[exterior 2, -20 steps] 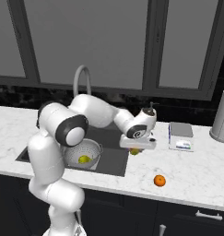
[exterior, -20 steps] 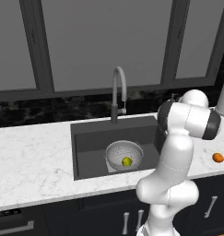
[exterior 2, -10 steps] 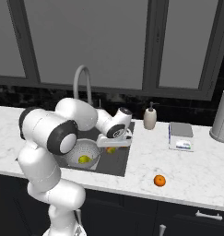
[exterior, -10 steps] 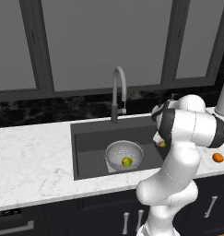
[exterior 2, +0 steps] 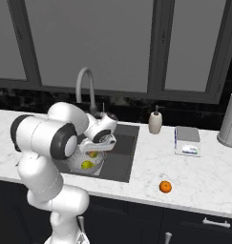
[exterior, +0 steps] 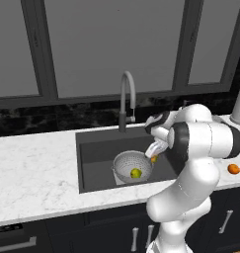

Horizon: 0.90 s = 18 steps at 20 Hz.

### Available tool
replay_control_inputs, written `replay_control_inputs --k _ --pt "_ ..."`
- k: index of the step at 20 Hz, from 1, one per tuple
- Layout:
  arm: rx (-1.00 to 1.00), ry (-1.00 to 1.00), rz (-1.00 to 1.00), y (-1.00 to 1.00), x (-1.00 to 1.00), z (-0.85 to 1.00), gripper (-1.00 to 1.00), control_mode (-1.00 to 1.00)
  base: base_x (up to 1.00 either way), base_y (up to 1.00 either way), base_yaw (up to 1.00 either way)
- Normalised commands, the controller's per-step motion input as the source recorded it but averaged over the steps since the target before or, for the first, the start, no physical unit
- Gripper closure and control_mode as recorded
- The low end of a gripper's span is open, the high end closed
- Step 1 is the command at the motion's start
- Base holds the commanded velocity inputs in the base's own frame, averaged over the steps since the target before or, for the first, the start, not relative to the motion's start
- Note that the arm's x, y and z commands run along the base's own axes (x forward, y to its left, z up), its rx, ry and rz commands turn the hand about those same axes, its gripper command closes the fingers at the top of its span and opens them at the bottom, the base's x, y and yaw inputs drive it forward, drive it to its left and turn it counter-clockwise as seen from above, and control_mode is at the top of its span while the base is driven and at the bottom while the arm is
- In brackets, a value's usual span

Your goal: Put the colander in the sink, put the pear, mango, tangerine in the colander, and turn on the sink faucet and pour water over the colander.

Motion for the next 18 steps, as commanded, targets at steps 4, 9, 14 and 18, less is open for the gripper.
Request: replay_control_inputs --k 4,9,14,18 --pt "0.04 0.0 0.08 0.55 0.33 -0.5 1.0 -1.0 0.0 0.0 0.0" --pt "0.05 0.0 0.07 0.31 0.32 -0.57 1.0 -1.0 0.0 0.0 0.0" --pt "0.06 0.0 0.05 0.2 0.25 -0.46 1.0 -1.0 0.0 0.0 0.0" --pt "0.05 0.0 0.03 0.25 0.08 -0.27 1.0 -1.0 0.0 0.0 0.0"
